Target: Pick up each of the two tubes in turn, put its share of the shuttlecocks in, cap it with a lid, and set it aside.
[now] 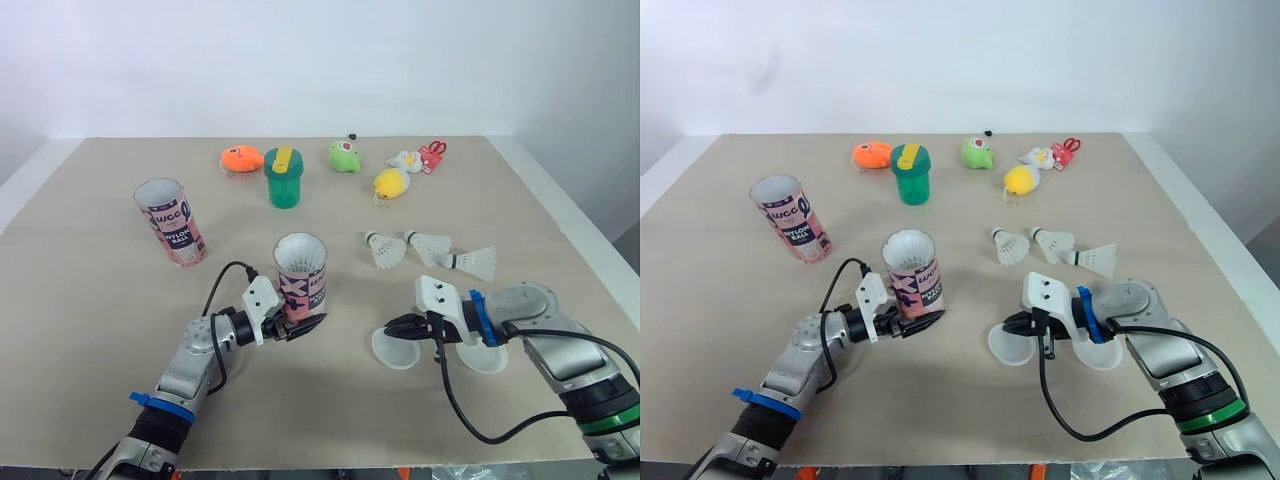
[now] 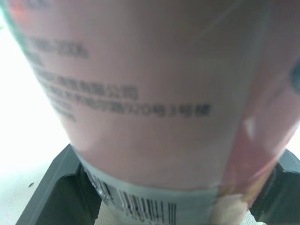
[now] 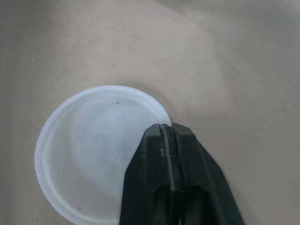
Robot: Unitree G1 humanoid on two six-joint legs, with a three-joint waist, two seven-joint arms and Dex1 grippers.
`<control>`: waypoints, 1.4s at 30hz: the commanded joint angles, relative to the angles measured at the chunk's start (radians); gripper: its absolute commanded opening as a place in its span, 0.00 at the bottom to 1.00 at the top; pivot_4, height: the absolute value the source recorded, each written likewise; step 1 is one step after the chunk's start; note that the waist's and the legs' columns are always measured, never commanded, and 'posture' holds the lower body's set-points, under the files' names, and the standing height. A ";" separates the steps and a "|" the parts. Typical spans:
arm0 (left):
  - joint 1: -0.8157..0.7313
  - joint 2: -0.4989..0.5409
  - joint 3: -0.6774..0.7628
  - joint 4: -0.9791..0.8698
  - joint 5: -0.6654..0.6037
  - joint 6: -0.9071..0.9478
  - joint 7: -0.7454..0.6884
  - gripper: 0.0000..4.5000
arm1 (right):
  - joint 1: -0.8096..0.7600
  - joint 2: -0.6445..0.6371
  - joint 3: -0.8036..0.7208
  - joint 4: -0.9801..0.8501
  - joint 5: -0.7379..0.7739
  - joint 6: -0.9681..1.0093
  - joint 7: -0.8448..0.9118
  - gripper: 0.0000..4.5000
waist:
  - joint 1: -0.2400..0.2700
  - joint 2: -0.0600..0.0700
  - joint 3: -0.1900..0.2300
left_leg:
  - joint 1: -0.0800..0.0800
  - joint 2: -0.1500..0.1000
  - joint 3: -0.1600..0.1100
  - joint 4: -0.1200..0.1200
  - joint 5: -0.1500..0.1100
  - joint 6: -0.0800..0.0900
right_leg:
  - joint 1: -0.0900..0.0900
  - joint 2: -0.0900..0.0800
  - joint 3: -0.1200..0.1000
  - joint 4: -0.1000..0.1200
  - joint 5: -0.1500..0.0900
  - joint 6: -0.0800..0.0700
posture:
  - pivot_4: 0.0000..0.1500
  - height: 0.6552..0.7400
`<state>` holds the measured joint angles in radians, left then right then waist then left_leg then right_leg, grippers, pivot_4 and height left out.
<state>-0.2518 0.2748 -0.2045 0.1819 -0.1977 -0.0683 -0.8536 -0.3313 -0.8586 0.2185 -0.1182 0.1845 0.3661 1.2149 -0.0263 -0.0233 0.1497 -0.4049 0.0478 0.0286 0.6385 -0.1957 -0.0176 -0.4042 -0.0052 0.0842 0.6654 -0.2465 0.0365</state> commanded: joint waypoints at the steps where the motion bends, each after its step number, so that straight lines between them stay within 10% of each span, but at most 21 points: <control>1: 0.039 0.019 -0.015 0.079 0.035 0.026 -0.001 0.76 | -0.010 -0.018 -0.031 -0.021 0.017 0.004 0.015 0.03 | 0.000 0.001 -0.001 | 0.000 0.000 0.000 0.000 0.000 0.000 | 0.000 0.000 0.000 0.000 0.000 0.000 | 1.00 1.00; 10: 0.042 0.009 -0.012 0.088 0.030 0.032 -0.003 0.76 | -0.427 0.126 -0.177 -0.153 0.318 0.295 -0.084 0.03 | -0.018 0.007 -0.001 | 0.001 -0.001 -0.002 0.000 0.000 0.000 | -0.001 0.001 0.001 0.000 0.003 -0.001 | 1.00 1.00; 18: 0.024 0.006 -0.018 0.109 0.041 0.027 -0.003 0.76 | -0.702 0.256 0.007 -0.073 0.180 0.253 -0.148 0.03 | -0.017 0.007 -0.004 | 0.001 -0.001 -0.002 -0.003 0.000 0.000 | -0.003 -0.001 0.000 -0.002 0.000 -0.001 | 1.00 1.00; 42: 0.037 0.018 -0.015 0.097 0.042 0.044 0.007 0.76 | -0.719 0.278 0.181 -0.025 -0.024 0.145 -0.040 0.03 | -0.018 0.007 -0.004 | 0.000 -0.001 -0.001 -0.004 -0.001 -0.001 | -0.004 -0.003 0.000 -0.002 -0.001 -0.002 | 1.00 1.00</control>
<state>-0.2532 0.2806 -0.2014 0.1879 -0.1966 -0.0703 -0.8598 -1.0413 -0.5671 0.3941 -0.1164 0.1764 0.5226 1.1555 -0.0439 -0.0161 0.1460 -0.4052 0.0466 0.0275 0.6342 -0.1962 -0.0183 -0.4082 -0.0080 0.0839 0.6637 -0.2472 0.0344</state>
